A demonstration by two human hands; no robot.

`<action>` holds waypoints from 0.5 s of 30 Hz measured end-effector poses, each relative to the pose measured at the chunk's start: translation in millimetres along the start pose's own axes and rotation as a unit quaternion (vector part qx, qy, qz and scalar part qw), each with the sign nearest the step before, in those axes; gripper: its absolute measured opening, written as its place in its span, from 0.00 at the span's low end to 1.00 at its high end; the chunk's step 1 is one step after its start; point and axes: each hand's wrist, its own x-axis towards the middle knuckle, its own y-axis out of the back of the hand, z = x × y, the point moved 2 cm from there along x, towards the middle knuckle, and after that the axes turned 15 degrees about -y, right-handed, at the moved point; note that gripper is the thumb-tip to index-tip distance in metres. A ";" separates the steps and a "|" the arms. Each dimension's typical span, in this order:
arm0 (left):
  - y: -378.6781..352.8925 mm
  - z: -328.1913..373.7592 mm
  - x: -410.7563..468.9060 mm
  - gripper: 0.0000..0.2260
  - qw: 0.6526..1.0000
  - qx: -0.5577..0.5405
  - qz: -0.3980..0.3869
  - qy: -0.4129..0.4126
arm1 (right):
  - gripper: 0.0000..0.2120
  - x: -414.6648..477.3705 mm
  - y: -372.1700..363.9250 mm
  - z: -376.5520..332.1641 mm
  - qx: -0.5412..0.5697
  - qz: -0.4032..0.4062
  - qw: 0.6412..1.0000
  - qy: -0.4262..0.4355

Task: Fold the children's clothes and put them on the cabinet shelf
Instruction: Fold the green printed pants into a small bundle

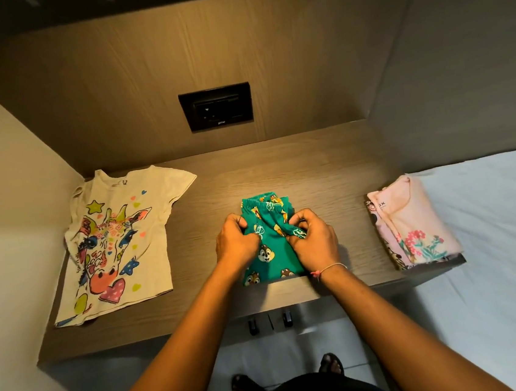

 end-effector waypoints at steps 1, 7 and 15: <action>-0.7 2.4 -1.1 0.13 1.000 -0.019 0.003 0.001 | 0.17 0.7 0.8 0.7 0.019 -0.009 1.000 -0.002; -17.8 23.3 -12.4 0.17 0.984 -0.165 -0.040 -0.050 | 0.18 0.0 36.1 -1.8 0.150 -0.064 0.986 0.017; -104.2 95.3 -36.8 0.28 0.929 -0.314 -0.129 -0.149 | 0.32 9.1 170.8 11.0 0.140 0.005 0.986 0.093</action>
